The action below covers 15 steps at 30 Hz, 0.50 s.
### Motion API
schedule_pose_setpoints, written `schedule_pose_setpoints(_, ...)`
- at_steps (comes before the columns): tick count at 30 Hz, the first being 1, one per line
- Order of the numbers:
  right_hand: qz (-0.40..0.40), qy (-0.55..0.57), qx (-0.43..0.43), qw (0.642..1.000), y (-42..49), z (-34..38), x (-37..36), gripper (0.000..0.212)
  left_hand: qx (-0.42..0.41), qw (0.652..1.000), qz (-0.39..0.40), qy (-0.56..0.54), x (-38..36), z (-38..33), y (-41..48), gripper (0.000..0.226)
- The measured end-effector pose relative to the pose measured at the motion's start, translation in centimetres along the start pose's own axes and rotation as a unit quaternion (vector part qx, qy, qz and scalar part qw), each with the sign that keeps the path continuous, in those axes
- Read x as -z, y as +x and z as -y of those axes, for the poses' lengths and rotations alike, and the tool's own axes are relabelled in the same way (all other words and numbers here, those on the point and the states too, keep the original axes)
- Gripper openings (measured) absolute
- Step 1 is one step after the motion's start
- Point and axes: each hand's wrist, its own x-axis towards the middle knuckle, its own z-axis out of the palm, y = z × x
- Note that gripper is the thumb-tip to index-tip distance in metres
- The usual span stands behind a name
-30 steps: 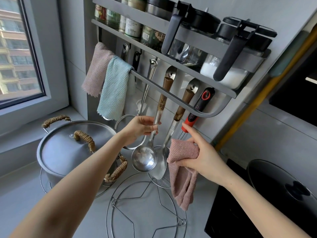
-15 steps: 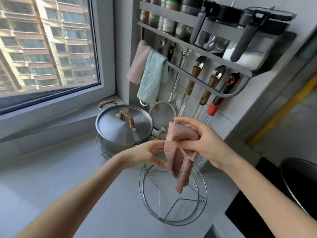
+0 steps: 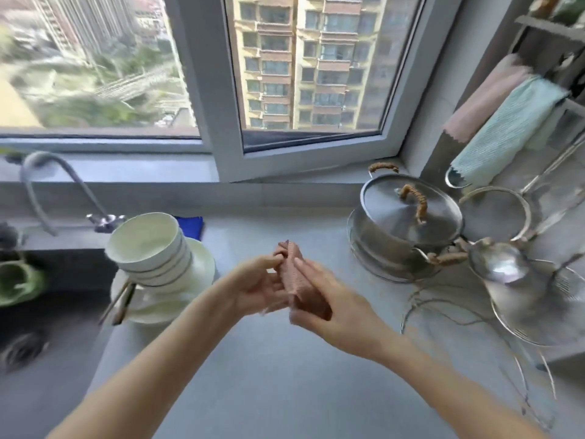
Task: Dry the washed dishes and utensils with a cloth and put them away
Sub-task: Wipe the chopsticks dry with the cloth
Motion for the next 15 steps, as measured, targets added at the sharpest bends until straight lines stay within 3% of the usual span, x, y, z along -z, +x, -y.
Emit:
schedule_pose_setpoints(2, 0.012, 0.093, 0.008, 0.996, 1.2, 1.8, -3.0, 0.091, 0.008, 1.0, -0.001, -0.029, 2.2, -0.7, -2.0, 0.014)
schedule_pose_setpoints(6, -0.046, 0.273, -0.014, 0.961, 3.7, 4.4, -6.1, 0.059, 0.008, 0.995, 0.056, -0.077, 6.6, -2.7, -5.4, 0.031)
schedule_pose_setpoints(8, -0.035, 0.343, -0.041, 0.938, 4.7, 5.7, -6.8, 0.047, -0.004, 1.0, 0.019, 0.022, 9.4, -3.4, -6.7, 0.036)
schedule_pose_setpoints(9, -0.035, 0.361, -0.055, 0.93, 5.2, 6.1, -7.1, 0.042, -0.028, 0.993, -0.034, 0.11, 11.0, -3.5, -7.2, 0.034)
schedule_pose_setpoints(11, -0.042, 0.386, -0.087, 0.918, 5.8, 6.6, -7.8, 0.038, -0.087, 0.94, -0.171, 0.283, 14.6, -3.1, -8.4, 0.03)
schedule_pose_setpoints(13, -0.047, 0.401, -0.111, 0.908, 6.2, 6.8, -8.4, 0.038, -0.109, 0.831, -0.312, 0.447, 19.1, -2.1, -8.9, 0.032)
schedule_pose_setpoints(15, -0.067, 0.401, -0.135, 0.904, 6.4, 6.9, -9.0, 0.038, -0.096, 0.728, -0.409, 0.542, 23.2, -1.2, -8.7, 0.027)
